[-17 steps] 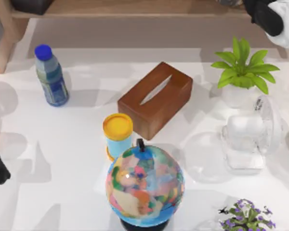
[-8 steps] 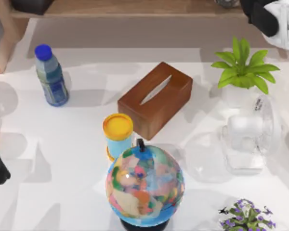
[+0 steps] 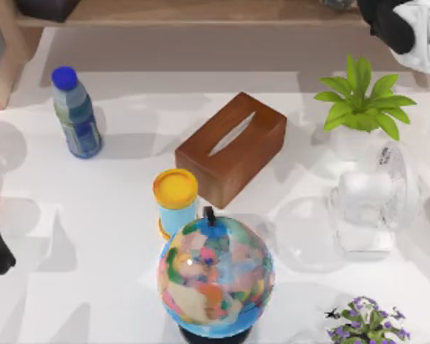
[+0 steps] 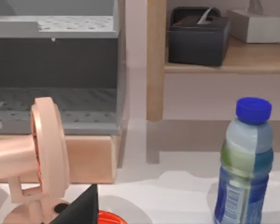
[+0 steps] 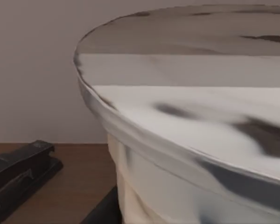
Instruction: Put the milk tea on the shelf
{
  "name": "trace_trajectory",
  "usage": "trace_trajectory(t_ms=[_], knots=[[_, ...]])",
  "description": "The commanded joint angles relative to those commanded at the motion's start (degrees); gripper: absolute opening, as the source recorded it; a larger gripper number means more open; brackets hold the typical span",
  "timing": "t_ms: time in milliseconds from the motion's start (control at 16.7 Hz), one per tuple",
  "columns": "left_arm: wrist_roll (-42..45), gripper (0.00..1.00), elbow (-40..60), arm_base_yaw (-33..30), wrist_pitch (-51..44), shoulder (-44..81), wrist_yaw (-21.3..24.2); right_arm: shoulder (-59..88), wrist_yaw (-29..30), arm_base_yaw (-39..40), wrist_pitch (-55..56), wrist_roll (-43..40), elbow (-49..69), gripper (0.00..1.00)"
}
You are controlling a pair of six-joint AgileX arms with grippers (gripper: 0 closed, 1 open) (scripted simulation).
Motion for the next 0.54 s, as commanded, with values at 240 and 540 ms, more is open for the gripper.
trace_trajectory(t_ms=[240, 540], knots=[[0.0, 1.0, 0.0, 0.0, 0.0, 0.0, 0.0, 0.0, 0.0, 0.0, 0.0, 0.0, 0.0, 1.0], [0.0, 1.0, 0.0, 0.0, 0.0, 0.0, 0.0, 0.0, 0.0, 0.0, 0.0, 0.0, 0.0, 1.0]])
